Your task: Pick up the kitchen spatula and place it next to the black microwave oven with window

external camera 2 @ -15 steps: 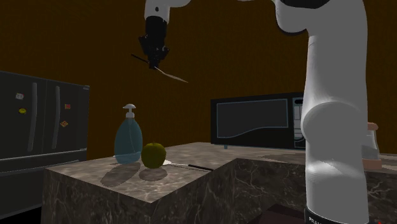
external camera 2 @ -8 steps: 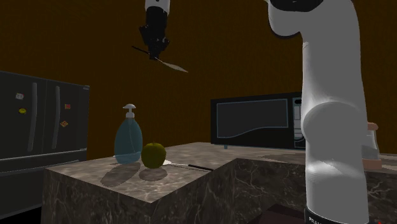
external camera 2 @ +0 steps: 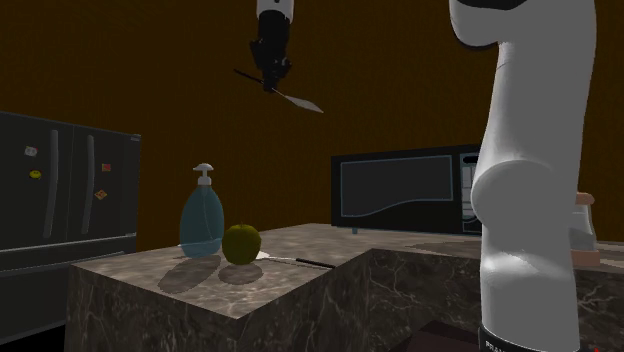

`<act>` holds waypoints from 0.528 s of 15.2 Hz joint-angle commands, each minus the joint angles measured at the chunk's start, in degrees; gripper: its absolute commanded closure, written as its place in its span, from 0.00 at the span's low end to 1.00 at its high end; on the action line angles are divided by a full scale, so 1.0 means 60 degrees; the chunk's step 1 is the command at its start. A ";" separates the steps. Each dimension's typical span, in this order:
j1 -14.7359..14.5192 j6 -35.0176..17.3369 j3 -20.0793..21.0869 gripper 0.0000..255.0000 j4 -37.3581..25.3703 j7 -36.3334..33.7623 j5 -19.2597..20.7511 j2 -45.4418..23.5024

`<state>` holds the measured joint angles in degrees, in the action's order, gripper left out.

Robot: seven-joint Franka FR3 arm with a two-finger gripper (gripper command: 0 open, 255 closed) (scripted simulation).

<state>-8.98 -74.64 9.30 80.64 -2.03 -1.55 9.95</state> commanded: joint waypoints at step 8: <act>0.0584 0.0096 -0.1361 1.00 0.2042 0.1970 0.0062 0.2106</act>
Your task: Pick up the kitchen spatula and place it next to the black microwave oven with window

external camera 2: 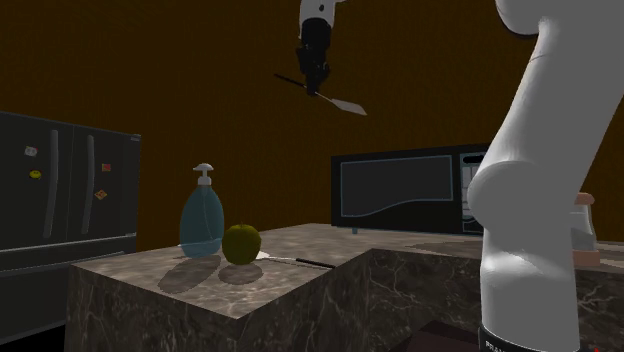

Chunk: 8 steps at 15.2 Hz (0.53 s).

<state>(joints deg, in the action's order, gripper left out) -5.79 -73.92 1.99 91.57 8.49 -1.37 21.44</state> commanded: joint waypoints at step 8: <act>0.0464 0.0271 -0.1447 1.00 0.1139 0.1971 0.0584 0.1406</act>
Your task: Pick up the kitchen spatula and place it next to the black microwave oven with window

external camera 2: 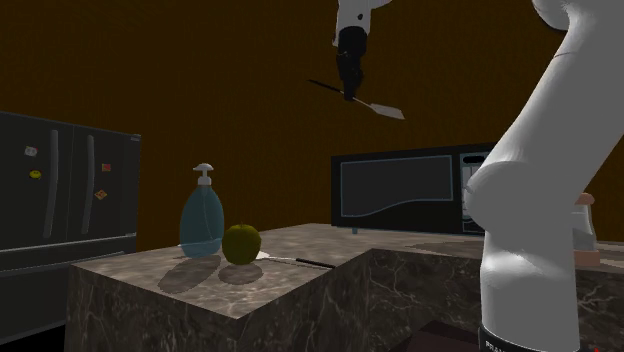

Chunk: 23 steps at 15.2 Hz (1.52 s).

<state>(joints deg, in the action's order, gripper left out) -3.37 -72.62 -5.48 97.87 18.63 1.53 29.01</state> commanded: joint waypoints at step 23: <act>0.0609 0.0698 -0.4935 1.00 -0.1206 0.5987 0.2248 0.0202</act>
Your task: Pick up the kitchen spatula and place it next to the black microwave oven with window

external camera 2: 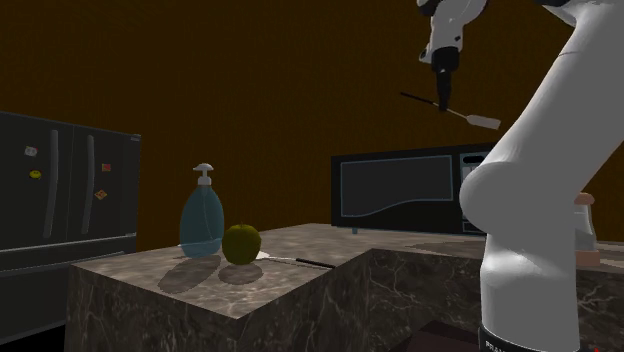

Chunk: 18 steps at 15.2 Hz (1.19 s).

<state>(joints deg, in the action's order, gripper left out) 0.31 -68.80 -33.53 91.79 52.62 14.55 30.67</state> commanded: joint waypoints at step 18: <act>-0.0098 -0.1211 -0.2706 1.00 0.0002 0.2528 0.0463 -0.0625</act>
<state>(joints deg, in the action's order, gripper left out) -0.54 -75.30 -50.01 90.58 68.02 17.05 26.37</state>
